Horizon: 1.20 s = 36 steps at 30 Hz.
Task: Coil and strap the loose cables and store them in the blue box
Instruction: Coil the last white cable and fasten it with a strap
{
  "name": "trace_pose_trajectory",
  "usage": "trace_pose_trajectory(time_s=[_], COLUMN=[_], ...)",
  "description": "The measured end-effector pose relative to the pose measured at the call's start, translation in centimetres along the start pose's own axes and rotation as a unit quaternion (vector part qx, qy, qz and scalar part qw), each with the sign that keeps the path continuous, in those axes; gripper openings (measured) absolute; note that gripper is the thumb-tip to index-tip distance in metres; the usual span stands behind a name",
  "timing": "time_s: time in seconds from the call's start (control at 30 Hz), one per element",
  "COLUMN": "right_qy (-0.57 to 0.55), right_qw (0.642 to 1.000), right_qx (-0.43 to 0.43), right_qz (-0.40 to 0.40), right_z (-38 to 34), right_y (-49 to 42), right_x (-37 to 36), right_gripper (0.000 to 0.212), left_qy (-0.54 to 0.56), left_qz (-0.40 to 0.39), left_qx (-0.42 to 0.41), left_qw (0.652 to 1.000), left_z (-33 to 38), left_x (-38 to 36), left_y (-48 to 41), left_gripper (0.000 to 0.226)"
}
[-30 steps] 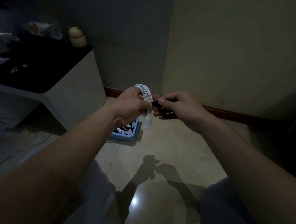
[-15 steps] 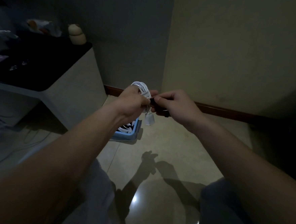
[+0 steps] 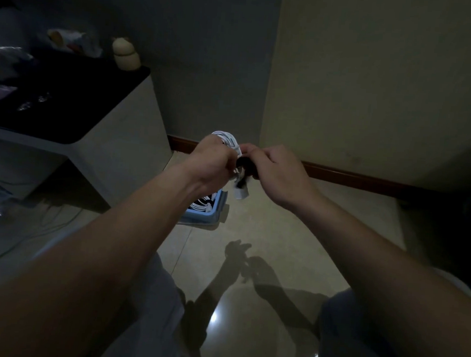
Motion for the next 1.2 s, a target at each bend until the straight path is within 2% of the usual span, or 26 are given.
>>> trace_pose_trajectory(time_s=[0.07, 0.17, 0.27, 0.33, 0.4, 0.43, 0.5, 0.6, 0.73, 0.83, 1.1, 1.2], right_qy=[0.028, 0.065, 0.056, 0.040, 0.018, 0.003, -0.017, -0.052, -0.096, -0.115, -0.128, -0.137], right_qw=[0.999, 0.996, 0.996, 0.997, 0.998, 0.998, 0.998, 0.998, 0.995, 0.993, 0.991, 0.989], right_qx=[0.030, 0.061, 0.068, 0.071, 0.062, 0.056, 0.047, 0.032, 0.017, 0.000, -0.044, -0.050], right_qz=[-0.007, -0.003, -0.002, 0.000, 0.016, 0.020, 0.025, 0.022, 0.025, 0.033, 0.022, 0.023], right_z=[-0.5, -0.8, -0.5, -0.3, 0.0, 0.2, 0.4, 0.9, 1.5, 2.0, 2.8, 2.9], right_y=[0.1, 0.1, 0.1, -0.1, -0.3, -0.5, -0.7, -1.0, -1.3, -1.6, -1.9, -1.9], right_x=[0.0, 0.3, 0.2, 0.1, 0.1, 0.0, 0.0, -0.2, -0.4, -0.4, -0.8, -0.6], right_gripper=[0.054, 0.043, 0.037, 0.020, 0.013, 0.012, 0.026, 0.038, 0.039, 0.036, 0.016, 0.023], left_qy=[0.011, 0.090, 0.166, 0.171, 0.179, 0.177, 0.175, 0.187, 0.200, 0.207, 0.198, 0.200], left_qz=[-0.026, -0.045, -0.040, -0.048, -0.050, -0.051, -0.055, -0.072, -0.103, -0.120, -0.125, -0.120], left_qx=[0.012, 0.044, 0.070, 0.079, 0.085, 0.083, 0.079, 0.076, 0.088, 0.086, 0.083, 0.081], left_qw=[1.000, 0.994, 0.983, 0.981, 0.979, 0.979, 0.980, 0.977, 0.970, 0.967, 0.969, 0.969], left_z=[-0.1, 0.0, -0.1, 0.1, 0.1, 0.2, 0.3, 0.3, 0.1, 0.0, -0.2, -0.1], left_x=[0.0, 0.2, 0.4, 0.0, -0.3, -0.4, -0.6, -0.8, -1.0, -1.1, -1.6, -1.8], left_y=[0.1, 0.5, 0.3, 0.6, 0.9, 1.0, 1.0, 1.1, 1.1, 0.9, 0.8, 0.8], left_gripper=[0.056, 0.022, 0.044, 0.051, 0.055, 0.054, 0.048, 0.054, 0.060, 0.054, 0.059, 0.061])
Point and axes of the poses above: each hand's wrist, its own y-axis away from the middle knuckle, its own x-axis out of the back of the hand, z = x × y, the point moved 5 cm from there along -y, towards the middle knuckle
